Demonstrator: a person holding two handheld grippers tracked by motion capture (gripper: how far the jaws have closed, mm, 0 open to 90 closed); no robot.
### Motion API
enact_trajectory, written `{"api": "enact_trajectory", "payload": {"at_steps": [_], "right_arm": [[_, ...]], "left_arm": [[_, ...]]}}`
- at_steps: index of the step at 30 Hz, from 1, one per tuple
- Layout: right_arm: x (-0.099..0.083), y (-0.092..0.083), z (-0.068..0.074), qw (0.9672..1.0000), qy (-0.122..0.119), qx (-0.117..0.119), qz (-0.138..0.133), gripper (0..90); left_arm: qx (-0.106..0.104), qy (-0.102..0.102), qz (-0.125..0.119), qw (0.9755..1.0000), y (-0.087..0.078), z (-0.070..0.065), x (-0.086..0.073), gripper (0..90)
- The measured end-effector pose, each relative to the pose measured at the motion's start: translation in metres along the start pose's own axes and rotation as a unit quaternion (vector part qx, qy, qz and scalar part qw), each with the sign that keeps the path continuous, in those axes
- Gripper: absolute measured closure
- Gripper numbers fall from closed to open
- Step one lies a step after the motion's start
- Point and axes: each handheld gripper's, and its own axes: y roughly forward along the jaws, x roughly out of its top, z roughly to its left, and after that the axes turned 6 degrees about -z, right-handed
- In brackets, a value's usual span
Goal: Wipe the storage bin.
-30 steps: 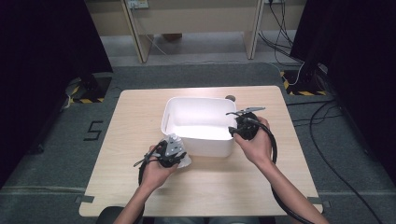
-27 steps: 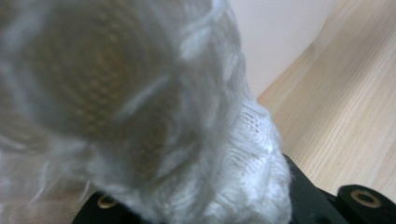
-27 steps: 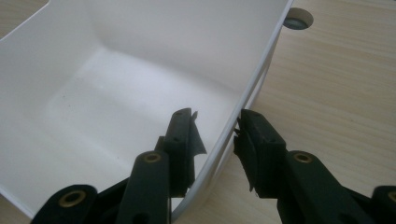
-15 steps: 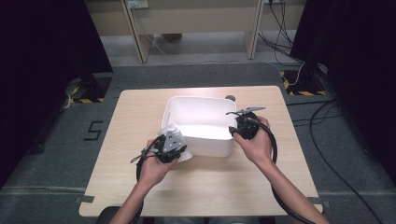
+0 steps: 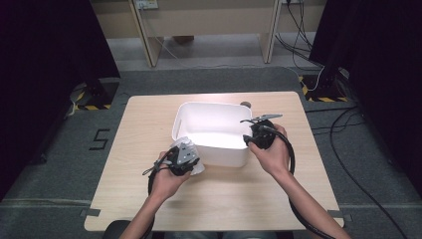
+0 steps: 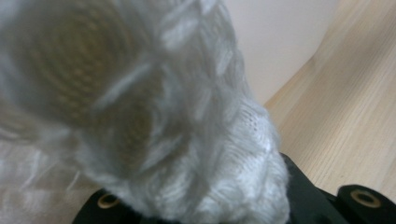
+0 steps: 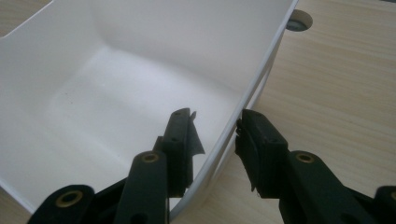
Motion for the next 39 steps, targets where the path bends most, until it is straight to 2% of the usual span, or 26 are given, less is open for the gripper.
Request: {"api": "enact_trajectory", "payload": {"at_steps": [13, 20, 28, 39], "right_arm": [[0.0, 0.0, 0.0, 1.0, 0.002, -0.001, -0.001, 64.3], [0.0, 0.0, 0.0, 1.0, 0.001, -0.002, -0.001, 64.3], [0.0, 0.0, 0.0, 1.0, 0.002, -0.001, -0.001, 64.3], [0.0, 0.0, 0.0, 1.0, 0.002, -0.002, -0.001, 64.4]], "left_arm": [[-0.011, -0.005, 0.017, 0.9998, 0.018, -0.003, -0.014, 81.1], [-0.013, -0.003, 0.02, 0.9997, 0.019, -0.003, -0.014, 81.1], [-0.014, -0.004, 0.01, 0.9998, 0.015, -0.004, -0.006, 81.1], [-0.015, 0.007, -0.022, 0.9996, -0.001, -0.005, 0.019, 81.1]]}}
